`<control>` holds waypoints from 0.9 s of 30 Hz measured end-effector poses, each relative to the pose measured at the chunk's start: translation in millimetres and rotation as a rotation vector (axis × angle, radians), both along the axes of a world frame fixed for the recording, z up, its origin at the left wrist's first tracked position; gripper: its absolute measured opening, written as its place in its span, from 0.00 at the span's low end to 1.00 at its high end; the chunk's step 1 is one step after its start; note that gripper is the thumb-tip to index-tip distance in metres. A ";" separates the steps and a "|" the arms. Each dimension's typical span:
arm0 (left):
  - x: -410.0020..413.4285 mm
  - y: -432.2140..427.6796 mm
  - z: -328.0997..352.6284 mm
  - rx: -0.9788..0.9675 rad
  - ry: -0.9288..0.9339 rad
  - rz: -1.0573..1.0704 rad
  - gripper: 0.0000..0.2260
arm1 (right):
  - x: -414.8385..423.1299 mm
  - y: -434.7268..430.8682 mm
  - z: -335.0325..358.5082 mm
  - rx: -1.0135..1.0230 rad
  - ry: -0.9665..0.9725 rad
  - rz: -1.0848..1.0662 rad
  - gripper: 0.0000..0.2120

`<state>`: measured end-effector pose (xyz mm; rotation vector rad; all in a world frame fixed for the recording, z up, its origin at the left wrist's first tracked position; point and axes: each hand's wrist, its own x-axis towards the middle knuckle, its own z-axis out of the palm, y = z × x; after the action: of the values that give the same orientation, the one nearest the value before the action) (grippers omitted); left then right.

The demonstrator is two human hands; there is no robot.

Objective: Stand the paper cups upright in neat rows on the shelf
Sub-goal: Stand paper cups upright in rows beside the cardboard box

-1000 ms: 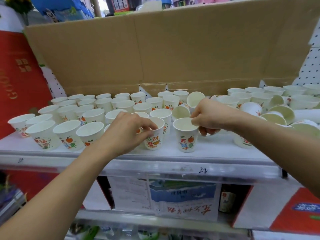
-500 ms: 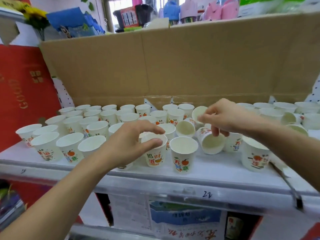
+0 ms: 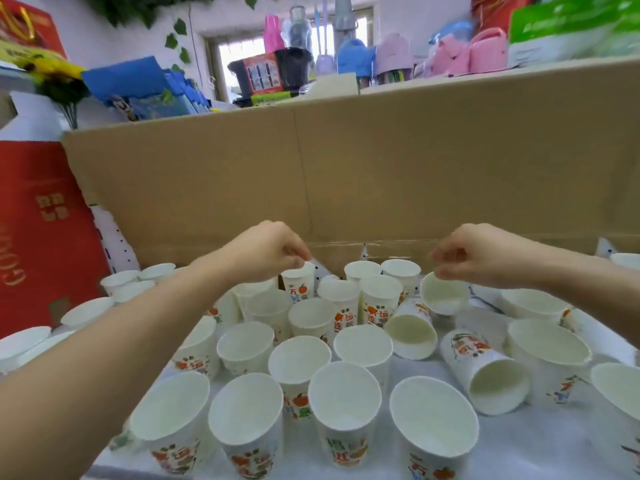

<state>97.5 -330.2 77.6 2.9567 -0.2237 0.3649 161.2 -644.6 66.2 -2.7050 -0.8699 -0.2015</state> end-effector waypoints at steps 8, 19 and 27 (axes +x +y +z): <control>59.3 2.1 -25.5 0.072 0.226 -0.144 0.10 | 12.3 86.7 -17.1 -0.074 -0.129 0.392 0.14; 87.4 -1.8 -38.8 0.256 0.102 -0.170 0.11 | 19.6 99.8 -24.8 -0.337 -0.266 0.512 0.06; 93.1 -14.0 -50.4 0.469 -0.047 -0.150 0.07 | 14.0 86.1 -23.8 -0.445 -0.300 0.513 0.07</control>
<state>190.7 -344.2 27.2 3.3572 -0.6110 0.4097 175.1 -558.6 42.4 -2.7478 -1.8530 -0.3366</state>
